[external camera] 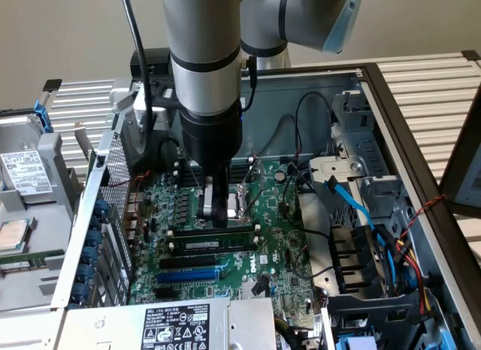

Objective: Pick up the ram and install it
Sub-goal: 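Press down the ram until it locks into place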

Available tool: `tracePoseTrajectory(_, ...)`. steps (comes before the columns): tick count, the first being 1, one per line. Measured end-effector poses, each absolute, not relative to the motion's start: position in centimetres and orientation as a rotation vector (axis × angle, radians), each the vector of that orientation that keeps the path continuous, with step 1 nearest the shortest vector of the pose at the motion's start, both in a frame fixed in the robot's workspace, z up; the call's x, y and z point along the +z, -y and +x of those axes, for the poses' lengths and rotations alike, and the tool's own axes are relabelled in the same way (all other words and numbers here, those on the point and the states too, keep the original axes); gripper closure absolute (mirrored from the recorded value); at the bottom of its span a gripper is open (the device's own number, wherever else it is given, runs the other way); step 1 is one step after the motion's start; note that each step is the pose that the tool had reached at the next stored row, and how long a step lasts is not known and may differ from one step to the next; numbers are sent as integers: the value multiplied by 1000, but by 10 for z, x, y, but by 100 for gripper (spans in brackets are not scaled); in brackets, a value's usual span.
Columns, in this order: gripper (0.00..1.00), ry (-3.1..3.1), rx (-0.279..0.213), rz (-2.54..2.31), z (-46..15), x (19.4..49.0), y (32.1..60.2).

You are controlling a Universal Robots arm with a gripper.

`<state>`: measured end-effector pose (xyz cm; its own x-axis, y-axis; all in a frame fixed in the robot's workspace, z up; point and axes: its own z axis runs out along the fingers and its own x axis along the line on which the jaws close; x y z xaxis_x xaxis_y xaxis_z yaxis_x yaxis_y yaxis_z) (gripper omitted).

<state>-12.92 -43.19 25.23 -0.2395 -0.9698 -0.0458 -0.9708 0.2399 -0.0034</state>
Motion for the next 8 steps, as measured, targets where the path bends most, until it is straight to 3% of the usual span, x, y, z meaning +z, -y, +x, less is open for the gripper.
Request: tracePoseTrajectory(8,89,-2574,35,-1731,-129,250,432)
